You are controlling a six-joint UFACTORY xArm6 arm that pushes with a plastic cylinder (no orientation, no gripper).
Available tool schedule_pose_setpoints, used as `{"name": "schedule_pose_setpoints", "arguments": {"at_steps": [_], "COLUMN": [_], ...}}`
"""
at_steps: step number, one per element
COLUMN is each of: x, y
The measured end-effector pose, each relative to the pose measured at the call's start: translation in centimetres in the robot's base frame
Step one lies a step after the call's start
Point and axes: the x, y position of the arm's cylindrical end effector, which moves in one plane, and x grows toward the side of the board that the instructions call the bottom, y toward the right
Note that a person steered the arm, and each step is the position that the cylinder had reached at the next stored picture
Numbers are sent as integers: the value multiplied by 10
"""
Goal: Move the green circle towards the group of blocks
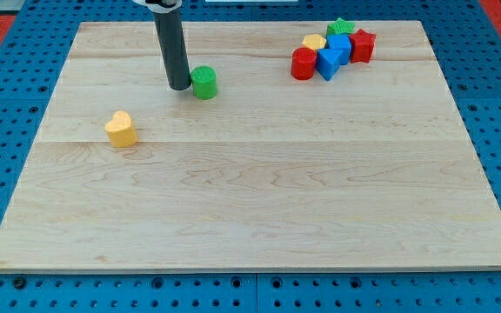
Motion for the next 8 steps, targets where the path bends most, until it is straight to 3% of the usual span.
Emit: {"name": "schedule_pose_setpoints", "arguments": {"at_steps": [3,5,8], "x": [17,-26,-78], "y": [35,103,125]}}
